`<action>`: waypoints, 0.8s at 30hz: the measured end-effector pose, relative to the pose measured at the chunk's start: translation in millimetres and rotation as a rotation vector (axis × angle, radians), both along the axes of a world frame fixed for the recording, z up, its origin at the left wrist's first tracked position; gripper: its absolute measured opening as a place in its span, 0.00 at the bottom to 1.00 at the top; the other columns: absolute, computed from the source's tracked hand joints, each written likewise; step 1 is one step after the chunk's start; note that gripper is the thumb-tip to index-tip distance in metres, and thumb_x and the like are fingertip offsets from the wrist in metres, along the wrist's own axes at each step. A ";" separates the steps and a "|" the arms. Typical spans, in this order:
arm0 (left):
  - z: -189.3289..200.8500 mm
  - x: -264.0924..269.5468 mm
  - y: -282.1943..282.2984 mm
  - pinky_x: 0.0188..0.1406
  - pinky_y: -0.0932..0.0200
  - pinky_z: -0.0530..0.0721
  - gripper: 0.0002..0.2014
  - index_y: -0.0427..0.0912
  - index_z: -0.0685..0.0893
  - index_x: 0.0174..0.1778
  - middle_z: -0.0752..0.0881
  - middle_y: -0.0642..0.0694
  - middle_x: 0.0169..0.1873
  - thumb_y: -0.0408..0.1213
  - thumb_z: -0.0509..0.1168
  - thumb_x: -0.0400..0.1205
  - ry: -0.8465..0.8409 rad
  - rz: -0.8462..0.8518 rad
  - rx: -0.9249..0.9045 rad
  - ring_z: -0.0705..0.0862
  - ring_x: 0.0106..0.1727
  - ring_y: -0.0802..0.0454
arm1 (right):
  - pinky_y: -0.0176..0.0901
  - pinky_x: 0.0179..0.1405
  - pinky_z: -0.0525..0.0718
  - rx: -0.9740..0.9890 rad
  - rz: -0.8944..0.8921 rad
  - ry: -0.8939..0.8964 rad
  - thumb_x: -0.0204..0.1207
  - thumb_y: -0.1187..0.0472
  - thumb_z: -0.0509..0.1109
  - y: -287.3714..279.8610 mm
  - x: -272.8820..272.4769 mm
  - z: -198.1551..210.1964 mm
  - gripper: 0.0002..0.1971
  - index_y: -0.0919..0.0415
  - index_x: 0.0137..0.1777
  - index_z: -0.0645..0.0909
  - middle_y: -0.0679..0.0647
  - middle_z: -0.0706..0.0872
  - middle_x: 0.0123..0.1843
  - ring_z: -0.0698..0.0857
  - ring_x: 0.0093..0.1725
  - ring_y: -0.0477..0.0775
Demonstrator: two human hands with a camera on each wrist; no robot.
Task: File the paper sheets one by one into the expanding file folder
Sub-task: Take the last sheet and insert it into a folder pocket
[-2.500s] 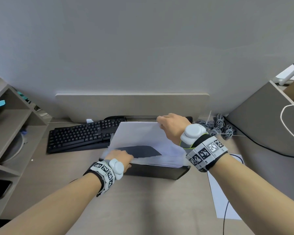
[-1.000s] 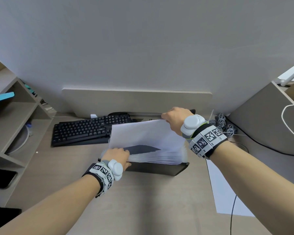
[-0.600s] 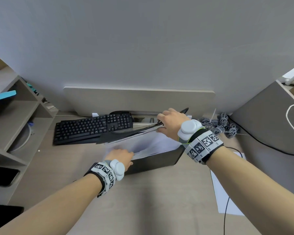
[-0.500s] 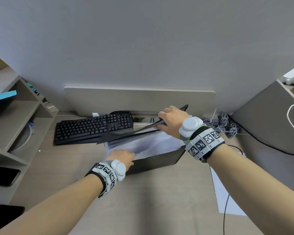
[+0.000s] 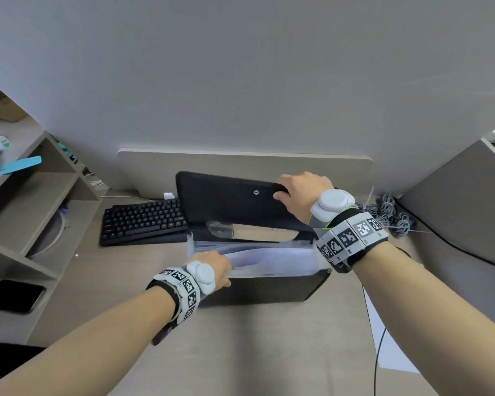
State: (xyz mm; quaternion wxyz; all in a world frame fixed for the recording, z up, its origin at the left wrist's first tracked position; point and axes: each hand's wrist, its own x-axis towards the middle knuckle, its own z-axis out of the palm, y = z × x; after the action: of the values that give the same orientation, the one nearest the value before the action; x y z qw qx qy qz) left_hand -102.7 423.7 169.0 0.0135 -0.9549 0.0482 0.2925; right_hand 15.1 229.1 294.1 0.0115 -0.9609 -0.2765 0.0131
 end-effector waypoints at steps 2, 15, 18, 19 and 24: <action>-1.0 0.8 3.8 0.40 0.56 0.78 0.14 0.42 0.82 0.43 0.83 0.43 0.43 0.52 0.68 0.79 0.056 0.023 -0.011 0.83 0.45 0.41 | 0.46 0.36 0.72 -0.018 -0.026 0.050 0.82 0.48 0.58 2.2 -2.2 -4.6 0.12 0.56 0.46 0.73 0.56 0.80 0.40 0.79 0.39 0.64; -72.1 2.5 8.5 0.52 0.51 0.79 0.21 0.44 0.73 0.69 0.83 0.44 0.61 0.50 0.61 0.83 0.032 0.021 0.041 0.83 0.59 0.42 | 0.51 0.47 0.85 0.154 -0.156 0.497 0.76 0.70 0.57 -19.2 -29.3 -145.6 0.16 0.55 0.59 0.78 0.59 0.86 0.50 0.85 0.48 0.65; -83.6 9.6 -12.4 0.58 0.49 0.76 0.21 0.44 0.73 0.69 0.79 0.45 0.64 0.51 0.59 0.84 -0.029 -0.023 0.045 0.78 0.65 0.42 | 0.47 0.44 0.82 0.256 -0.200 0.478 0.77 0.71 0.58 -45.2 -35.1 -164.0 0.12 0.62 0.55 0.80 0.62 0.87 0.48 0.85 0.47 0.64; -88.6 13.2 -24.7 0.59 0.49 0.77 0.21 0.44 0.74 0.69 0.78 0.45 0.65 0.51 0.59 0.84 -0.037 -0.038 0.034 0.77 0.65 0.43 | 0.48 0.45 0.79 0.292 -0.218 0.456 0.78 0.70 0.59 -59.7 -36.6 -168.4 0.11 0.64 0.55 0.80 0.62 0.87 0.48 0.84 0.47 0.65; -110.0 27.9 -104.5 0.52 0.49 0.83 0.16 0.46 0.80 0.56 0.85 0.47 0.56 0.53 0.57 0.84 -0.011 -0.060 -0.136 0.83 0.55 0.42 | 0.47 0.55 0.78 0.330 -0.372 0.438 0.81 0.64 0.62 -144.6 -39.4 -187.1 0.12 0.63 0.62 0.79 0.59 0.86 0.59 0.83 0.58 0.64</action>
State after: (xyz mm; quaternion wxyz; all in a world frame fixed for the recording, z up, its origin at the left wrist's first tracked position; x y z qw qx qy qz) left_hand -74.7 319.2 59.0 -0.0425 -0.9534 0.0964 0.2827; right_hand -24.3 84.5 107.0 0.2283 -0.9544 -0.0857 0.1721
